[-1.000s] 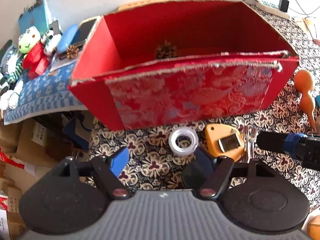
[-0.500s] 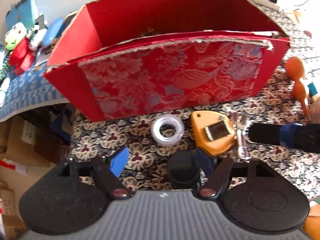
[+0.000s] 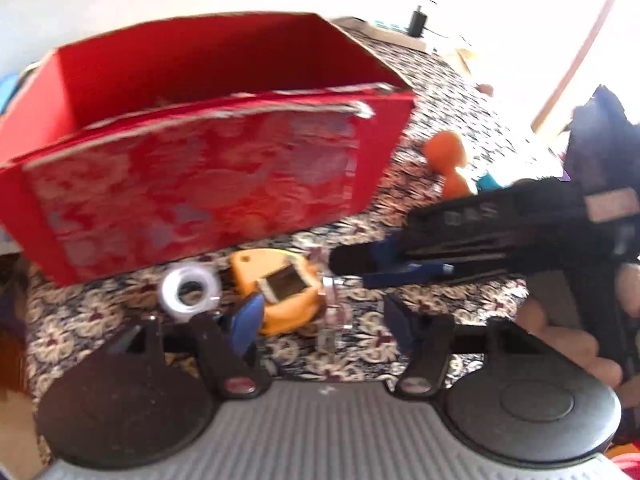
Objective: Organize rigid objects
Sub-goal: 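Close the right gripper on the silver metal clip and lift it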
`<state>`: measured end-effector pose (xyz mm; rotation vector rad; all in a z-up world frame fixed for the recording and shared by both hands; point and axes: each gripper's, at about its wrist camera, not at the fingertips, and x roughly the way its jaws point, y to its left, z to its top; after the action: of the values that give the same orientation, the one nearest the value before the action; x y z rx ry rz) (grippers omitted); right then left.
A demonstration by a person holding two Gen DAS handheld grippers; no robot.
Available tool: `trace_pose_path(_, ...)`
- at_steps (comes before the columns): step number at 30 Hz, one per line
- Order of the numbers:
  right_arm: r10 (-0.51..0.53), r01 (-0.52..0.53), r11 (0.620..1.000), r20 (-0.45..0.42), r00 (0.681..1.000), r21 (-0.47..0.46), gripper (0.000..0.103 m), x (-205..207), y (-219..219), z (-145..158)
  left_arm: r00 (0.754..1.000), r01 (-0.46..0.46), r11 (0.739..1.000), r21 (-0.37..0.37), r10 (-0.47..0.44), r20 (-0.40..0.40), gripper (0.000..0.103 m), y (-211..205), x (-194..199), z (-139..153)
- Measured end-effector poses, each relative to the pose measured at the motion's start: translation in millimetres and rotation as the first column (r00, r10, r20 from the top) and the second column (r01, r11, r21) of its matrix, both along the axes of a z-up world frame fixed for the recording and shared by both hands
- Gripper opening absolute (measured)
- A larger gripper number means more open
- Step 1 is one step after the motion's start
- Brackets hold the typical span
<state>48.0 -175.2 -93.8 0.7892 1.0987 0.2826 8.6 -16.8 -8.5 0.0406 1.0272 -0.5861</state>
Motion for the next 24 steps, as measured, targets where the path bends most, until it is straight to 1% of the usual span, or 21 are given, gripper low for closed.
trace_pose_path(2, 0.005, -0.005, 1.000, -0.004, 1.000, 0.000, 0.019, 2.3, -0.5, -2.7, 1.000, 0.013, 1.000, -0.004, -0.013, -0.023, 0.051, -8.3, 3.7, -7.0)
trace_pose_path(3, 0.008, -0.008, 1.000, -0.005, 1.000, -0.001, 0.018, 3.9, -1.1, -4.1, 0.999, 0.011, 1.000, -0.005, -0.011, -0.034, 0.045, -9.8, 5.6, -10.5)
trace_pose_path(4, 0.009, -0.009, 1.000, -0.006, 1.000, 0.001, 0.018, 5.7, -1.5, -5.0, 0.999, 0.008, 1.000, -0.008, -0.009, -0.047, 0.042, -10.3, 7.7, -13.7)
trace_pose_path(5, 0.011, -0.010, 1.000, -0.007, 1.000, 0.005, 0.018, 6.9, -2.3, -6.2, 0.998, 0.004, 1.000, -0.013, -0.005, -0.060, 0.031, -12.1, 10.1, -16.6)
trace_pose_path(6, 0.012, -0.011, 1.000, -0.011, 1.000, 0.009, 0.018, 8.2, -2.8, -7.5, 0.997, 0.001, 1.000, -0.014, -0.002, -0.071, 0.023, -14.4, 12.6, -19.5)
trace_pose_path(9, 0.017, -0.017, 1.000, -0.016, 1.000, 0.012, 0.018, 11.7, -4.9, -11.0, 0.996, 0.007, 1.000, 0.004, -0.007, -0.084, 0.012, -22.0, 17.2, -26.6)
trace_pose_path(12, 0.035, -0.034, 0.999, -0.019, 0.999, 0.017, 0.018, 13.3, -4.4, -13.8, 0.996, 0.001, 1.000, 0.006, 0.000, -0.087, 0.012, -22.6, 19.9, -30.7)
trace_pose_path(15, 0.023, -0.022, 1.000, -0.030, 0.999, 0.021, 0.019, 13.5, -3.7, -18.4, 0.996, -0.009, 1.000, -0.005, 0.009, -0.090, 0.012, -21.4, 22.2, -31.8)
trace_pose_path(20, -0.021, 0.024, 0.996, -0.041, 0.999, 0.084, 0.019, 10.7, -8.4, -26.1, 0.996, -0.015, 1.000, -0.013, 0.013, -0.089, 0.012, -25.4, 26.3, -32.5)
trace_pose_path(22, -0.006, 0.008, 0.996, -0.031, 1.000, 0.088, 0.017, 10.2, -9.3, -25.9, 0.996, -0.021, 1.000, -0.016, 0.019, -0.088, 0.012, -26.4, 26.9, -32.5)
trace_pose_path(24, 0.002, 0.001, 0.996, -0.028, 1.000, 0.090, 0.012, 8.0, -11.3, -26.8, 0.996, -0.028, 0.999, -0.023, 0.026, -0.091, 0.010, -27.2, 27.5, -32.1)
